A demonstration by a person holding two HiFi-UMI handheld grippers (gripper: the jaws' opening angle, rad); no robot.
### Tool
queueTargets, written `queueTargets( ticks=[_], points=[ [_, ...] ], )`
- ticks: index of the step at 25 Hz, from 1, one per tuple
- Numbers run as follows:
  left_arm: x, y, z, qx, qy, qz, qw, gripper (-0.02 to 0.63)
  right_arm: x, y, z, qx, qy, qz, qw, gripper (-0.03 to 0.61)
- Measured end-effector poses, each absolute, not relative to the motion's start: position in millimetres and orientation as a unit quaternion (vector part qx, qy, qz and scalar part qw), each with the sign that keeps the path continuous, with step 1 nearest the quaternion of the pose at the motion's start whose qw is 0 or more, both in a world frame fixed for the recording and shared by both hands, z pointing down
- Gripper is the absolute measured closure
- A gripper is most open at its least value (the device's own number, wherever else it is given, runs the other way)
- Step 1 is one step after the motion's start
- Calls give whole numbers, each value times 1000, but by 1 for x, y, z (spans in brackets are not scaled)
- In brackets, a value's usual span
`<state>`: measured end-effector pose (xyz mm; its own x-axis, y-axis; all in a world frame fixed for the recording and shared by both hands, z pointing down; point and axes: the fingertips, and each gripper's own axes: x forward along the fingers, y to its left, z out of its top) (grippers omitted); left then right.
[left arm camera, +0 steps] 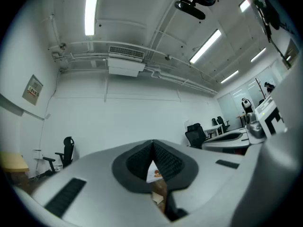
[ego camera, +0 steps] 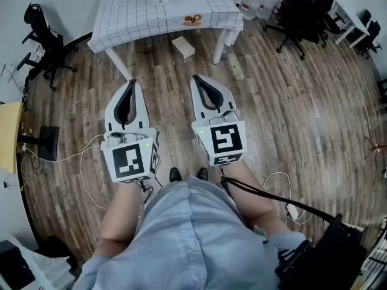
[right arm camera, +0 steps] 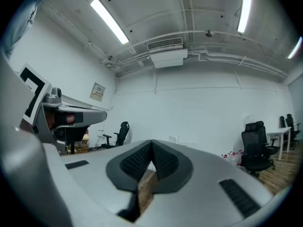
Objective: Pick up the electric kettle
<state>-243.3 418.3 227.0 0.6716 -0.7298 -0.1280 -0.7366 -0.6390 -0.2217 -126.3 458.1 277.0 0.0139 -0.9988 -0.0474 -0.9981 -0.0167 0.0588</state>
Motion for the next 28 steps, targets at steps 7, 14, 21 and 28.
queueTargets(
  ticks=[7, 14, 21, 28],
  points=[
    [-231, 425, 230, -905, 405, 9, 132, 612, -116, 463, 282, 707, -707, -32, -3, 578],
    [-230, 446, 249, -905, 405, 10, 129, 612, -112, 483, 304, 703, -711, -15, -12, 577],
    [-194, 423, 249, -898, 420, -17, 131, 612, -60, 464, 310, 699, -714, 19, -10, 577],
    [-191, 375, 255, -892, 433, -18, 129, 612, -49, 421, 331, 690, -722, 48, -9, 577]
  ],
)
